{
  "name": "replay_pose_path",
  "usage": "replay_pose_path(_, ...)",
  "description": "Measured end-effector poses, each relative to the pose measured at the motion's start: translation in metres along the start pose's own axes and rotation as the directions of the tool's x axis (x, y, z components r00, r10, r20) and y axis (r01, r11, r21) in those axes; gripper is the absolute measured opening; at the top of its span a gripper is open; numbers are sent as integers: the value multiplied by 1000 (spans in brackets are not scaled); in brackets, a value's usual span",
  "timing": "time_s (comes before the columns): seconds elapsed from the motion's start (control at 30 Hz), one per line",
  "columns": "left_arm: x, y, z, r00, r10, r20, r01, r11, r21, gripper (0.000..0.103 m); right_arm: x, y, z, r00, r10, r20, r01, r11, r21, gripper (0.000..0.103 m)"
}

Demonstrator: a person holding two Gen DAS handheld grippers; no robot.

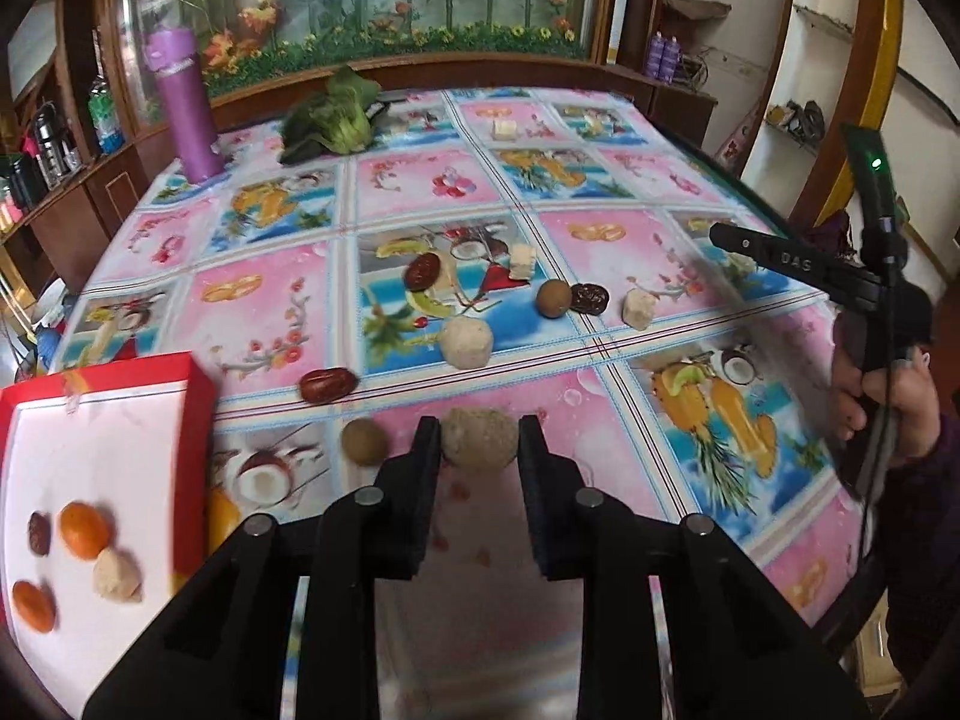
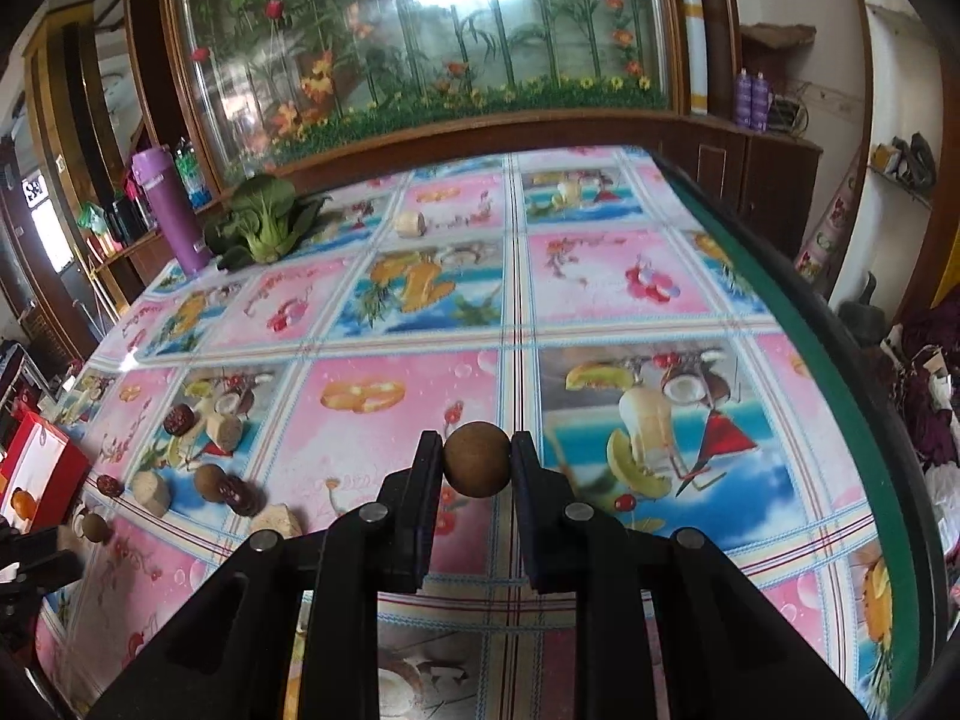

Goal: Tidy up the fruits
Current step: 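Place the cake in the tray with the left tool while the right tool places the nut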

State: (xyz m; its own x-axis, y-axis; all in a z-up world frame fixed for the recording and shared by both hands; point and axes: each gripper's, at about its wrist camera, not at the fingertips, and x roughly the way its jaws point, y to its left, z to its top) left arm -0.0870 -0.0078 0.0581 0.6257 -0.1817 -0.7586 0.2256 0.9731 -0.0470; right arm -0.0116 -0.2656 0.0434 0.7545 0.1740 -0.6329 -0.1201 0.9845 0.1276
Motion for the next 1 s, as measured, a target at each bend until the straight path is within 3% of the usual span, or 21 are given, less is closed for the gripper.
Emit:
replay_pose_path(0.2, -60, 45, -23, 991, 102, 91, -93, 991, -96, 28, -11, 15, 0, 999, 20, 43, -20, 1000, -10, 22)
replay_pose_path(0.37, -95, 89, -40, 972, 201, 119, -176, 966, -190, 28, -22, 60, -5, 990, 134, 42, -133, 991, -22, 22)
replay_pose_path(0.47, -112, 116, -54, 960, 251, 125, -216, 946, -243, 28, -26, 106, -7, 971, 237, 22, -235, 970, -54, 22)
replay_pose_path(0.7, -134, 174, -93, 933, 346, 100, -289, 884, -367, 28, -29, 227, -8, 896, 440, -54, -443, 882, -161, 21)
replay_pose_path(0.83, -136, 206, -109, 924, 377, 71, -312, 846, -433, 28, -22, 279, -14, 864, 492, -104, -503, 842, -196, 21)
replay_pose_path(0.93, -138, 228, -120, 913, 404, 52, -333, 815, -474, 28, -14, 306, -19, 855, 502, -132, -519, 829, -210, 21)
replay_pose_path(1.0, -137, 236, -125, 915, 401, 38, -332, 804, -493, 28, -4, 318, -21, 846, 508, -162, -532, 823, -196, 21)
